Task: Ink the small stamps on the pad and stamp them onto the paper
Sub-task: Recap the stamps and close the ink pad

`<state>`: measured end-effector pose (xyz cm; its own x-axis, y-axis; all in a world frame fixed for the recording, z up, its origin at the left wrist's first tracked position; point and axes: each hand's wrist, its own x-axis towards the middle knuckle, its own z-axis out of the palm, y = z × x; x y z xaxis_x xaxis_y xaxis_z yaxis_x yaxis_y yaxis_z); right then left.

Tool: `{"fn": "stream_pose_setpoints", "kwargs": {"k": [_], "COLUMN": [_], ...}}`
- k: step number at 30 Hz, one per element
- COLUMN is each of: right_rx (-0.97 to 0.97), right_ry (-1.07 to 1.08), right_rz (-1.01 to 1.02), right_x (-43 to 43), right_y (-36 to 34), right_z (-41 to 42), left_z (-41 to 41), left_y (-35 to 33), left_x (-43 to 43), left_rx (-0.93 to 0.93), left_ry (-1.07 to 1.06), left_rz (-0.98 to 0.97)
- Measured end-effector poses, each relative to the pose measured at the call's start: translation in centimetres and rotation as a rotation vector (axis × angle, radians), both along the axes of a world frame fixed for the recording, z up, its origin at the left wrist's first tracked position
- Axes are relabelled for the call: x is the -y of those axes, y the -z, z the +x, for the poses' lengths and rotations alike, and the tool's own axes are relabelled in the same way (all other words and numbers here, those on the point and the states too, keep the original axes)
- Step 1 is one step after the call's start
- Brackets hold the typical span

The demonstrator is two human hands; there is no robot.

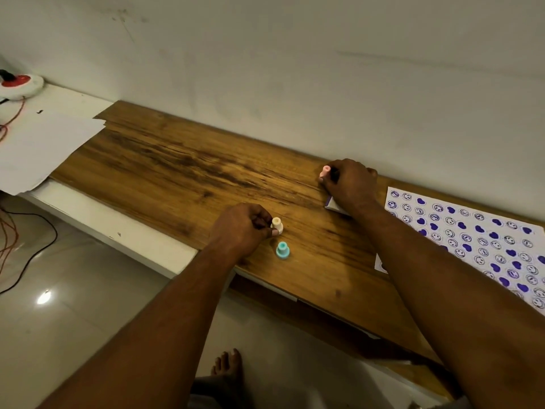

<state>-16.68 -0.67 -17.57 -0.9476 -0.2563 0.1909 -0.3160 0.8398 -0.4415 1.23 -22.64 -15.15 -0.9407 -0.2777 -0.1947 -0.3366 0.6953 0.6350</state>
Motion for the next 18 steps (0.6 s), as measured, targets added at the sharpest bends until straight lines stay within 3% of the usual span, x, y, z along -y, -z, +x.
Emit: {"fn": "stream_pose_setpoints", "kwargs": {"k": [4, 6, 8, 10, 13, 18], "right_rx": [-0.003, -0.134, -0.231, -0.03, 0.307, 0.342], "right_ry": [-0.004, -0.021, -0.202, -0.491, -0.695, -0.716], "right_rz": [-0.075, -0.141, -0.187, -0.163, 0.047, 0.102], "right_x": [-0.3, -0.2, 0.1, 0.7, 2.2, 2.9], "right_y": [-0.8, -2.0, -3.5, -4.9, -5.3, -3.9], "right_z": [0.3, 0.9, 1.4, 2.0, 3.1, 3.9], "left_z": [0.0, -0.1, -0.2, -0.4, -0.7, -1.2], "left_y": [0.0, 0.1, 0.2, 0.3, 0.2, 0.1], "left_x": [-0.1, -0.4, -0.9, -1.6, -2.5, -3.3], "left_rx": [0.005, 0.004, -0.005, -0.031, -0.046, -0.034], "left_ry": [-0.007, -0.016, -0.049, -0.104, -0.185, -0.219], "left_rz": [0.001, 0.002, -0.001, -0.016, -0.024, -0.005]}}
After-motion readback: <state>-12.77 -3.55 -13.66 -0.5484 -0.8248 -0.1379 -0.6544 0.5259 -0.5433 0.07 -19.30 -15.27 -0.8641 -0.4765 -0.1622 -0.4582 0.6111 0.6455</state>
